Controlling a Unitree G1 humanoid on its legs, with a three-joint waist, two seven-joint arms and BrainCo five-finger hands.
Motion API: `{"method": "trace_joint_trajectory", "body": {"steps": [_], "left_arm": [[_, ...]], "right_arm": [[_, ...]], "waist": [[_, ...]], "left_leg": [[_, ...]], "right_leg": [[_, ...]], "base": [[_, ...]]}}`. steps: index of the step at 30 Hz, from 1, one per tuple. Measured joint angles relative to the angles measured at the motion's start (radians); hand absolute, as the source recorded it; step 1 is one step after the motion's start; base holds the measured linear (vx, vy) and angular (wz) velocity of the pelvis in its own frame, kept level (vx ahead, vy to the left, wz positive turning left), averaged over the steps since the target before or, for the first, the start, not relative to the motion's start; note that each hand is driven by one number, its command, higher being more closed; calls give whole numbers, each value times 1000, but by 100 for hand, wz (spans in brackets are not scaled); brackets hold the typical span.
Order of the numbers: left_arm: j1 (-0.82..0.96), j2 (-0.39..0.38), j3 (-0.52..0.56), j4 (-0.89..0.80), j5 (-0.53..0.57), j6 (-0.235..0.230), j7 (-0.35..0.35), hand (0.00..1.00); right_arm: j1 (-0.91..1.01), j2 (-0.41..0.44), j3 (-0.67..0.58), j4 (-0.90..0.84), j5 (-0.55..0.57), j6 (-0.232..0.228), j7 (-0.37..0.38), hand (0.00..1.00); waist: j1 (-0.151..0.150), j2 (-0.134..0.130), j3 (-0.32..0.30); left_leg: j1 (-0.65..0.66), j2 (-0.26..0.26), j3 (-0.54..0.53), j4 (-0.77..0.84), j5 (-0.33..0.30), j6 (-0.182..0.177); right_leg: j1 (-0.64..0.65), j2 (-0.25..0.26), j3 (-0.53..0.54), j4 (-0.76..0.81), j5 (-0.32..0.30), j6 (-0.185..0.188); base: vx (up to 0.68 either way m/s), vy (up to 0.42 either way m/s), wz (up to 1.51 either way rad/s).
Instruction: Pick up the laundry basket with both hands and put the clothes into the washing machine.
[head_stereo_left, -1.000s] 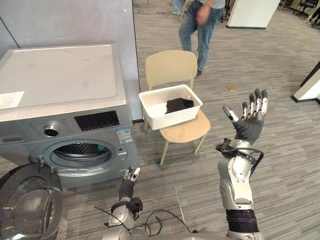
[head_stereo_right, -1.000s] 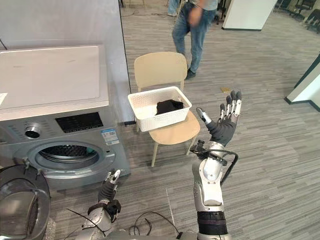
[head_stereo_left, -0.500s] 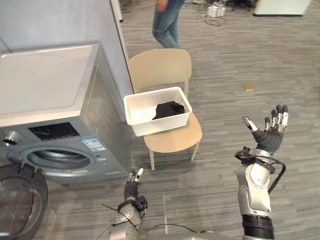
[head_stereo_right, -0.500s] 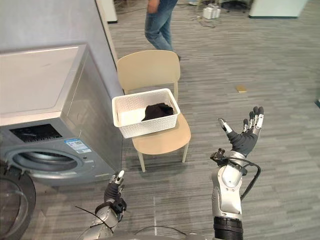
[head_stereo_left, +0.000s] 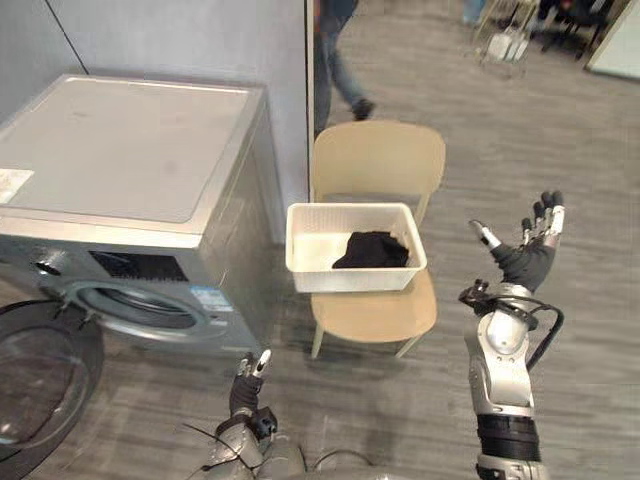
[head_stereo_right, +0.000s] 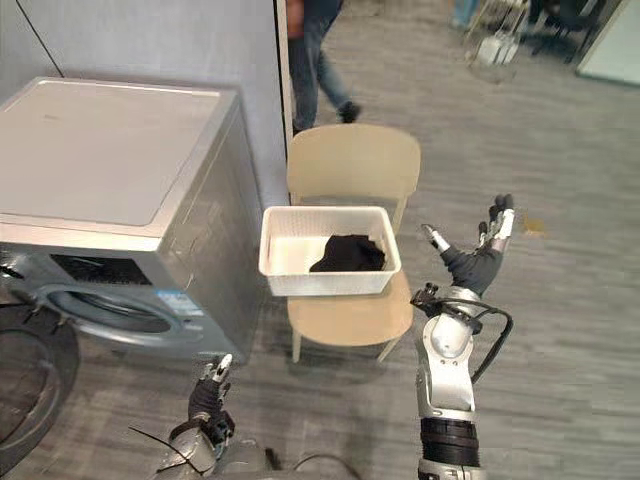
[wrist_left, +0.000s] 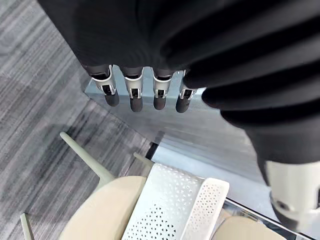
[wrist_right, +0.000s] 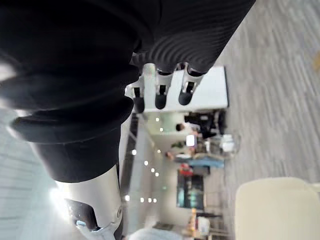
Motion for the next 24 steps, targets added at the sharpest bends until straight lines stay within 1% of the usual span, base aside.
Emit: {"method": "trace_joint_trajectory", "body": {"steps": [1, 2, 3, 4, 5, 6, 7, 8, 9, 10, 11, 12, 13, 14, 15, 16, 18, 19, 20, 21, 22, 23, 24], "left_arm": [[-12, 2, 0, 1, 24, 11, -1, 0], [-12, -2, -3, 1, 33, 15, -2, 0], [-13, -16, -2, 2, 49, 15, -3, 0], [-17, -23, -2, 2, 55, 14, -4, 0], [-38, -34, -2, 6, 56, 14, -7, 0], [-45, -35, 0, 5, 56, 13, -8, 0], [-63, -22, -1, 11, 56, 12, -13, 0], [-76, -41, -8, 31, 57, 18, -25, 0], [-65, -54, -31, 35, 59, 18, -28, 0], [-50, -53, -36, 34, 67, 20, -32, 0], [-46, -53, -33, 34, 67, 22, -39, 0], [-41, -53, -32, 34, 67, 22, -45, 0], [-41, -47, -32, 33, 68, 22, -51, 0], [-41, -42, -32, 33, 68, 22, -53, 0], [-41, -36, -32, 33, 66, 22, -61, 0], [-41, -25, -32, 33, 65, 22, -69, 0], [-44, -5, -41, 33, 64, 23, -72, 0], [-42, 0, -50, 33, 63, 24, -76, 0], [-40, 1, -55, 33, 59, 24, -83, 0], [-41, 5, -55, 33, 52, 24, -89, 0], [-57, 10, -55, 30, 44, 24, -93, 0], [-76, -2, -73, 29, 40, 23, -93, 0], [-85, -2, -93, 7, 24, 23, -95, 0]], "right_arm": [[19, -1, -7, 14, -10, 17, 16, 0], [34, -1, -12, 17, -16, 22, 25, 0], [69, -4, -20, 17, -30, 27, 35, 0], [86, -8, -25, 17, -32, 29, 35, 0], [120, -24, -48, 19, -50, 38, 38, 0], [130, -32, -63, 19, -56, 41, 43, 0], [142, -42, -87, 26, -64, 48, 52, 0], [144, -72, -115, 71, -66, 66, 61, 0], [148, -101, -143, 96, -66, 101, 81, 0], [149, -109, -150, 96, -67, 116, 99, 0], [146, -138, -146, 95, -79, 125, 120, 0], [145, -152, -143, 95, -96, 132, 130, 0], [142, -174, -143, 95, -156, 153, 166, 0], [141, -178, -144, 95, -177, 161, 179, 0], [137, -186, -142, 97, -197, 172, 196, 0], [118, -193, -141, 113, -204, 172, 203, 0], [73, -217, -138, 158, -204, 173, 207, 0], [32, -247, -131, 193, -205, 173, 210, 0], [-33, -292, -96, 231, -205, 173, 217, 0], [-71, -314, -74, 248, -205, 172, 225, 0], [-137, -345, -47, 276, -205, 169, 227, 0], [-224, -396, -8, 340, -203, 164, 229, 0], [-300, -429, 30, 408, -203, 164, 236, 0]], "waist": [[-15, -9, 0], [-18, -9, 1], [-37, -1, 2], [-46, 1, 2], [-63, 0, 1], [-65, -16, -6], [-80, -21, -8], [-81, 10, -6], [-64, 30, 1], [-54, 26, 0], [-54, 19, 2], [-54, 18, 2], [-54, 11, 6], [-55, 8, 8], [-55, -15, 21], [-55, -40, 37], [-58, -68, 53], [-53, -75, 63], [-50, -78, 82], [-47, -78, 94], [-41, -96, 133], [-27, -81, 158], [-3, -89, 178]], "left_leg": [[34, -4, -22, -49, 12, -21], [56, -4, -26, -74, 19, -33], [87, -4, -47, -110, 32, -54], [89, -3, -62, -113, 33, -56], [64, -2, -115, -87, 23, -72], [45, -1, -143, -61, 9, -94], [-4, -12, -191, -10, -16, -134], [-27, 0, -259, 8, -22, -144], [-12, -19, -277, -33, -15, -141], [10, -26, -278, -75, 21, -154], [10, -33, -283, -101, 33, -163], [3, -33, -292, -109, 37, -170], [-27, -35, -316, -113, 48, -173], [-41, -36, -325, -113, 55, -174], [-63, -38, -339, -119, 68, -175], [-87, -45, -364, -137, 88, -180], [-117, -51, -390, -147, 118, -183], [-148, -53, -406, -141, 134, -186], [-170, -56, -414, -122, 144, -184], [-195, -60, -422, -87, 146, -184], [-259, -79, -431, -33, 112, -169], [-250, -108, -445, -206, 176, -124], [-261, -116, -454, -257, 273, -132]], "right_leg": [[-41, -1, -4, 57, -72, -11], [-55, -3, -9, 56, -101, -22], [-72, -6, -20, -9, -128, -50], [-77, -10, -21, -64, -132, -61], [-87, -25, -5, -253, -83, -126], [-84, -27, 24, -350, -16, -169], [-58, -30, 82, -423, 41, -94], [-33, -1, 50, -438, 35, -101], [-37, 13, 105, -391, 16, -126], [-34, 14, 98, -385, 7, -120], [-36, 14, 91, -385, -5, -112], [-40, 15, 84, -388, -5, -111], [-52, 14, 59, -397, -5, -111], [-54, 14, 46, -405, -5, -111], [-54, 14, 26, -427, -4, -112], [-54, 13, -4, -449, -3, -113], [-58, 14, -45, -477, 9, -127], [-60, 17, -74, -495, 23, -132], [-57, 18, -88, -511, 38, -135], [-56, 12, -95, -519, 45, -141], [-56, -9, -101, -520, 49, -141], [-74, -14, -106, -520, 59, -124], [-102, -13, -101, -520, 62, -116]], "base": [[269, -223, 36], [287, -255, 43], [201, -180, 43], [251, -307, 86], [199, -284, 86], [240, -361, 114], [213, -326, 110], [229, -253, 108], [238, -205, 65], [166, -95, 35], [119, -106, 23], [103, -91, 43], [61, -51, 40], [48, -46, 51], [18, -62, 56], [15, -53, 61], [27, -41, 64], [38, -20, 64], [21, -12, 48], [12, 37, 35], [-28, 102, 26], [-64, 156, 9], [-76, 113, 1]]}}
